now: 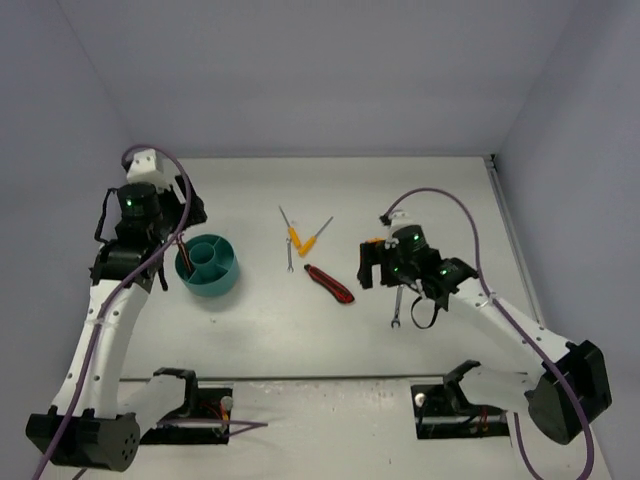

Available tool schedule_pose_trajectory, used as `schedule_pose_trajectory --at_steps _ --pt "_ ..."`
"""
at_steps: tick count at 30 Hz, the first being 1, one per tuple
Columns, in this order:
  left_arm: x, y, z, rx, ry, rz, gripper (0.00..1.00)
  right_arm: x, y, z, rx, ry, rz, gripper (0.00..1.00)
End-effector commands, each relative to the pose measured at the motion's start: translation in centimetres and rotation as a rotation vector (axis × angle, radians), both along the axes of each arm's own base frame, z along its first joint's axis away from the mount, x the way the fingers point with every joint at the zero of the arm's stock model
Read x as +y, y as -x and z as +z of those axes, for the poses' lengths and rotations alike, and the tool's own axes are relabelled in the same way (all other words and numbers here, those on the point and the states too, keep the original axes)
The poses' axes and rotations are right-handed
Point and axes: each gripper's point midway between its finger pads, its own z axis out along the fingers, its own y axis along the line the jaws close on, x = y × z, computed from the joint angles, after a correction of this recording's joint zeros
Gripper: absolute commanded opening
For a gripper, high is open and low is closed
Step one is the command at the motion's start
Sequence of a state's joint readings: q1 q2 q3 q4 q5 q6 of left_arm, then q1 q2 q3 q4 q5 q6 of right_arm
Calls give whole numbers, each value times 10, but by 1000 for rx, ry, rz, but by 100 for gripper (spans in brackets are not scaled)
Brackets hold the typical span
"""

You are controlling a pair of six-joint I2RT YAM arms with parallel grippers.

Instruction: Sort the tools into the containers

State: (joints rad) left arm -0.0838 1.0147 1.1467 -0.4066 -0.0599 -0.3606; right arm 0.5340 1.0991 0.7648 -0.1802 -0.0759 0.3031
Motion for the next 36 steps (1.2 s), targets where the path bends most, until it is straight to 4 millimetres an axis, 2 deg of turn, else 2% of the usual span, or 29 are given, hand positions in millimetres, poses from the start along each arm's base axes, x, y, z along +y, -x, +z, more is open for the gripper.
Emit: schedule_pose_trajectory --at_steps 1,5,7,10,16,19,21,30,33,36 --pt "-43 25 -21 175 60 -229 73 49 -13 9 -48 46 148 93" --pt "-50 40 -33 198 56 -296 74 73 -14 -17 -1 136 230 100" --pt "-49 48 -34 182 45 -301 74 81 -15 -19 -6 159 266 100" --pt "-45 57 -41 157 15 -308 74 95 -15 -32 14 206 326 100" --pt "-48 64 -44 85 28 -328 74 98 -21 -65 76 289 346 100" --pt "-49 66 -48 92 35 -328 74 93 -28 -82 87 359 340 99" --pt "-49 67 -53 106 40 -331 74 94 -29 -91 101 377 355 95" --pt "-51 67 -59 125 49 -336 74 98 -37 -105 113 421 383 81" --pt "-55 66 -59 129 64 -358 74 97 -35 -112 132 425 387 71" --pt "-67 65 -58 129 106 -411 74 97 -31 -117 147 428 395 54"
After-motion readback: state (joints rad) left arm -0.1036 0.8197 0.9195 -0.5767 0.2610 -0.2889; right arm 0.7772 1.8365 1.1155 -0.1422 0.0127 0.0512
